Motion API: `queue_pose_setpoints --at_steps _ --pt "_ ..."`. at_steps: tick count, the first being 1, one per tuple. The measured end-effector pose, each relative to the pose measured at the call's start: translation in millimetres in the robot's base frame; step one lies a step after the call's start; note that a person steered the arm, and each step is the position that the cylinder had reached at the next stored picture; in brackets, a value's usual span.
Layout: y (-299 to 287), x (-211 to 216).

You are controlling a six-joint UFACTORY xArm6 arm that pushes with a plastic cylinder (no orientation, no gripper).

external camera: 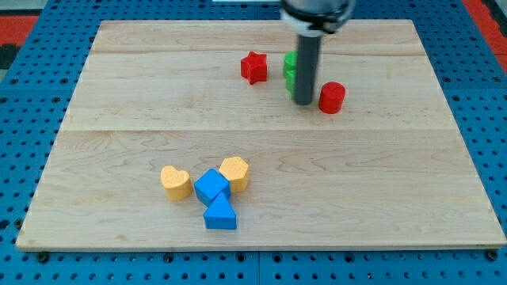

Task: Push the red star into the green star

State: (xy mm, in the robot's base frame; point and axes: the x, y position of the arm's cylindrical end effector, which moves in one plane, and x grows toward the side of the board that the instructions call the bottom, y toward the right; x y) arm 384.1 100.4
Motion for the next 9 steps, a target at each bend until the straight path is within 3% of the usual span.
queue_pose_setpoints --at_steps 1,2,3,4,5,6,9 --pt "67.0 0.3" --pt "50.9 -19.9" --pt "49.3 -83.6" --pt "3.3 -108.8" --pt "-44.5 -89.0" --pt "-48.9 -62.8" --pt "-125.5 -98.0"
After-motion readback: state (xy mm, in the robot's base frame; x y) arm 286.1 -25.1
